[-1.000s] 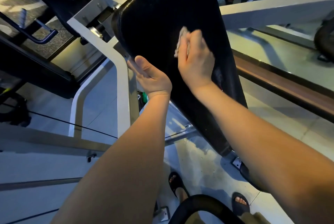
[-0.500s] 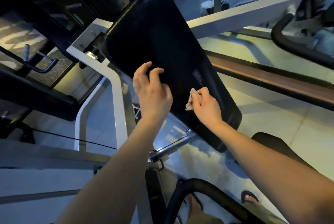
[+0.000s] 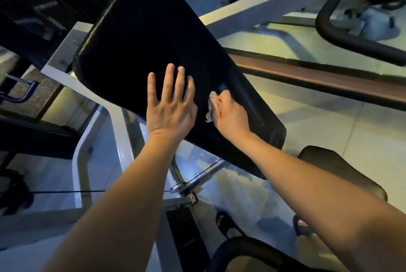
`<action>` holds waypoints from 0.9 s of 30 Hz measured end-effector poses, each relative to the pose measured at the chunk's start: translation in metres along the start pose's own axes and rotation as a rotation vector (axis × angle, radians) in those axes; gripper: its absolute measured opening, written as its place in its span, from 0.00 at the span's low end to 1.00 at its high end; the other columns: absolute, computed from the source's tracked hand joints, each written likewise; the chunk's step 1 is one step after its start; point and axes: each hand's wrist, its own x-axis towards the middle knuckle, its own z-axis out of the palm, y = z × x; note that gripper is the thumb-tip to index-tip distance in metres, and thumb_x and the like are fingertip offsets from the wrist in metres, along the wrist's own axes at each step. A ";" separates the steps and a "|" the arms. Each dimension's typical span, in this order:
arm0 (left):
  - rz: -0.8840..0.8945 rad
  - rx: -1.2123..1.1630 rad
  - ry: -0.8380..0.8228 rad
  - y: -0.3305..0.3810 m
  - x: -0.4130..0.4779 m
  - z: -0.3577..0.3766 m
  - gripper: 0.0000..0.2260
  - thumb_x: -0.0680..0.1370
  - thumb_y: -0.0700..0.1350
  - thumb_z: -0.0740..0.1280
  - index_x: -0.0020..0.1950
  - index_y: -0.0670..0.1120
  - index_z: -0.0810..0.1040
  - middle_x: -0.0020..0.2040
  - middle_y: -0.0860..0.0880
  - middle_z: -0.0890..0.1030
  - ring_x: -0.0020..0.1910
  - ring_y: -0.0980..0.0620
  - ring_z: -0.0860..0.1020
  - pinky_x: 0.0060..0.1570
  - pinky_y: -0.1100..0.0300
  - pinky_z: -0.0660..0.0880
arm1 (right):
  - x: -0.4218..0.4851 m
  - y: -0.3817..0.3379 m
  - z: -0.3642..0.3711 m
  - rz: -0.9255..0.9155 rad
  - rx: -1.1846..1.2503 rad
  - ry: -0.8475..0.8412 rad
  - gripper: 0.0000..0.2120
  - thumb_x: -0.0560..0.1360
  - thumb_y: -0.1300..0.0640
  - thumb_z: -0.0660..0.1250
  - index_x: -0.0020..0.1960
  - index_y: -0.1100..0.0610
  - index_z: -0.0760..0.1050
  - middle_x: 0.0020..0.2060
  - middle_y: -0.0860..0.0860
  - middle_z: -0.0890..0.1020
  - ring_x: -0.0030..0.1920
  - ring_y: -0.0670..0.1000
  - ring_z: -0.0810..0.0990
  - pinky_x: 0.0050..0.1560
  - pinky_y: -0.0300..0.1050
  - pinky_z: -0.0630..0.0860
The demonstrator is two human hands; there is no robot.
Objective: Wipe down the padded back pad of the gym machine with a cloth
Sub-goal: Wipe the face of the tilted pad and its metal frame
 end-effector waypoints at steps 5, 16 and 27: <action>-0.002 0.016 -0.006 0.002 0.000 0.004 0.24 0.82 0.50 0.53 0.77 0.44 0.64 0.80 0.42 0.60 0.80 0.39 0.51 0.75 0.35 0.39 | 0.066 0.006 -0.007 0.297 -0.113 0.171 0.14 0.86 0.48 0.50 0.52 0.56 0.67 0.38 0.51 0.80 0.44 0.62 0.84 0.38 0.48 0.62; -0.012 0.058 -0.021 0.003 0.000 0.004 0.24 0.83 0.52 0.51 0.77 0.46 0.64 0.80 0.43 0.60 0.81 0.40 0.51 0.76 0.35 0.40 | 0.020 -0.003 0.013 0.159 0.093 0.189 0.14 0.86 0.51 0.58 0.47 0.60 0.69 0.35 0.55 0.80 0.36 0.62 0.82 0.32 0.53 0.73; -0.018 0.052 0.077 0.003 0.000 0.008 0.22 0.83 0.50 0.53 0.74 0.46 0.69 0.78 0.43 0.65 0.80 0.40 0.56 0.76 0.35 0.46 | 0.111 0.008 -0.011 0.325 0.169 0.198 0.10 0.86 0.48 0.55 0.50 0.52 0.67 0.35 0.43 0.79 0.36 0.41 0.76 0.34 0.43 0.65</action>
